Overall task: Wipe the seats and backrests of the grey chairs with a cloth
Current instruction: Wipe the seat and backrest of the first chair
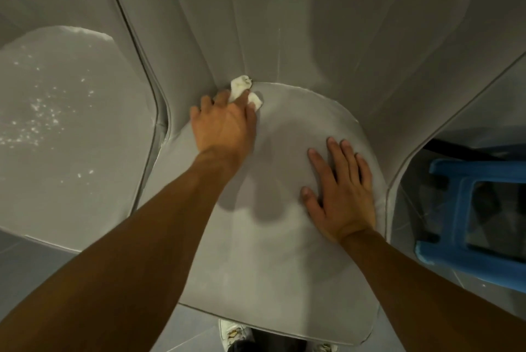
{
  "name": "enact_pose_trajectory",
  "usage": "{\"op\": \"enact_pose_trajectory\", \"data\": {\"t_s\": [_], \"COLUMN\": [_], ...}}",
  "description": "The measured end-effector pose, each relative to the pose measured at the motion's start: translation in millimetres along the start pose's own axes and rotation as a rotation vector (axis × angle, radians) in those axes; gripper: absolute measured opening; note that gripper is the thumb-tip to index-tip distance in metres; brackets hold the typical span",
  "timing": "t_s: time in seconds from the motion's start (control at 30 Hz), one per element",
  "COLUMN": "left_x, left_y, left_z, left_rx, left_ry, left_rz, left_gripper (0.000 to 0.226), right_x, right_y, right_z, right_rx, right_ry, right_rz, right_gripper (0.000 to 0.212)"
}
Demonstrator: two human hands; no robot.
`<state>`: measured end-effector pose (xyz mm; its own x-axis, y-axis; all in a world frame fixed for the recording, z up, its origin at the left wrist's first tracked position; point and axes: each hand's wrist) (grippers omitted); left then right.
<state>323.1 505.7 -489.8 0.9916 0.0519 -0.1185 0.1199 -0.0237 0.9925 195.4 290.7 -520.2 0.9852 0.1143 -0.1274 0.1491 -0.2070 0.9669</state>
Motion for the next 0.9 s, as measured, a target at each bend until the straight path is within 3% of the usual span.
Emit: {"op": "enact_pose_trajectory", "data": {"t_s": [0.13, 0.37, 0.7, 0.8, 0.9], "left_x": [-2, -14, 3, 6, 7], "left_y": [0, 0, -16, -18, -14], "left_z": [21, -11, 41, 47, 35], "left_rx": [-0.141, 0.006, -0.228, -0.229, -0.222], "left_ry": [0.116, 0.005, 0.069, 0.021, -0.186], "left_rz": [0.030, 0.028, 0.087, 0.067, 0.069], "left_gripper": [0.041, 0.045, 0.043, 0.043, 0.043], "right_x": [0, 1, 2, 3, 2], "right_y": [-1, -2, -3, -4, -4], "right_z": [2, 3, 1, 1, 1], "right_rx": [0.017, 0.043, 0.034, 0.028, 0.028], "right_ry": [0.008, 0.006, 0.012, 0.007, 0.015], "right_rz": [0.015, 0.030, 0.051, 0.045, 0.061], "right_gripper": [0.071, 0.072, 0.073, 0.073, 0.071]}}
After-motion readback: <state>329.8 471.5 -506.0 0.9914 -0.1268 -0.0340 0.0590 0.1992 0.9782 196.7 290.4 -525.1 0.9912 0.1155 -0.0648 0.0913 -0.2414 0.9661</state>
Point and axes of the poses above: each hand's wrist, its own x-axis towards the middle knuckle, its own y-axis out of the back of the hand, z = x × y, and after that the axes turned 1 degree about -y, right-handed
